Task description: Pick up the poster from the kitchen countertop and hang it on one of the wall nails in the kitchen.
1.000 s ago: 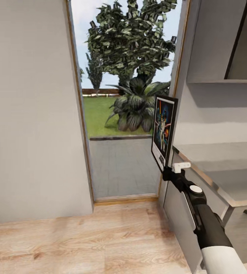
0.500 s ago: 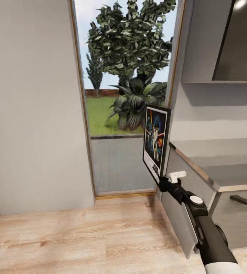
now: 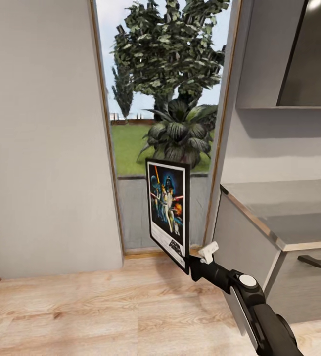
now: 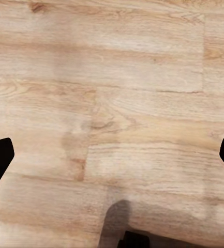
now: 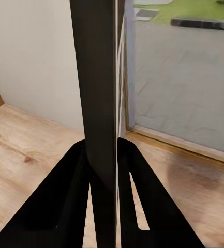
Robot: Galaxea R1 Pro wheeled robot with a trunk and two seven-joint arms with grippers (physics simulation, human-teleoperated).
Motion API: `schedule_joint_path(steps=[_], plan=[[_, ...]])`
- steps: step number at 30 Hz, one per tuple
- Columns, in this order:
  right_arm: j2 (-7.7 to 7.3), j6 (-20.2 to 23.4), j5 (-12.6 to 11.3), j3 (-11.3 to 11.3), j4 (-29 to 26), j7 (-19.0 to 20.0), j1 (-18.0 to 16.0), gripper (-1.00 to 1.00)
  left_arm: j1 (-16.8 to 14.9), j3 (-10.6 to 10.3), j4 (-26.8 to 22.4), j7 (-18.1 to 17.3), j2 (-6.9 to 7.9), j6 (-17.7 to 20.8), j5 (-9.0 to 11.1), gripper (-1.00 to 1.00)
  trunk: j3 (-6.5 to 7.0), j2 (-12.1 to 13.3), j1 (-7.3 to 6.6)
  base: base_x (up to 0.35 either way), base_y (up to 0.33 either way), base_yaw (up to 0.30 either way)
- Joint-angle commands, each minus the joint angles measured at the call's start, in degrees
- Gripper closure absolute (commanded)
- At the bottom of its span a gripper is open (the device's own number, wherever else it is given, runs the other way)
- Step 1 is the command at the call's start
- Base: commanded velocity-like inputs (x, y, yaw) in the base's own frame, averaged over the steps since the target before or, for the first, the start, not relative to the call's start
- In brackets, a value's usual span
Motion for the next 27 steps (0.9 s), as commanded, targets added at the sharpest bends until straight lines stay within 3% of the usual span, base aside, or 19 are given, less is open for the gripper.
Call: schedule_joint_path(steps=[1,14,16,17,27], plan=[[-0.04,0.25,0.31,0.01,-0.05,0.54,-0.01,1.00,0.02,0.06,-0.07,-0.12,-0.02,-0.08,0.19,-1.00,0.08,0.38,-0.23,0.000,0.000,0.000],[-0.16,0.17,0.43,-0.20,0.25,0.44,0.03,1.00,0.02,-0.05,-0.29,-0.12,-0.03,-0.17,0.21,-1.00,2.27,5.60,-3.08,0.000,0.000,0.000],[-0.32,0.17,0.43,-0.29,0.28,0.43,0.03,1.00,0.02,-0.09,-0.21,-0.12,0.00,-0.21,0.21,-1.00,2.63,6.40,-3.52,0.000,0.000,0.000],[-1.19,0.17,0.38,-0.58,0.41,0.37,0.03,1.00,0.02,-0.14,-0.31,-0.12,0.04,-0.31,0.15,-1.00,2.81,6.80,-3.74,0.000,0.000,0.000],[-1.47,0.17,0.35,-0.69,0.58,0.38,0.03,1.00,0.02,-0.14,-0.36,-0.06,0.06,-0.58,0.13,-1.00,4.60,10.81,-5.94,0.000,0.000,0.000]])
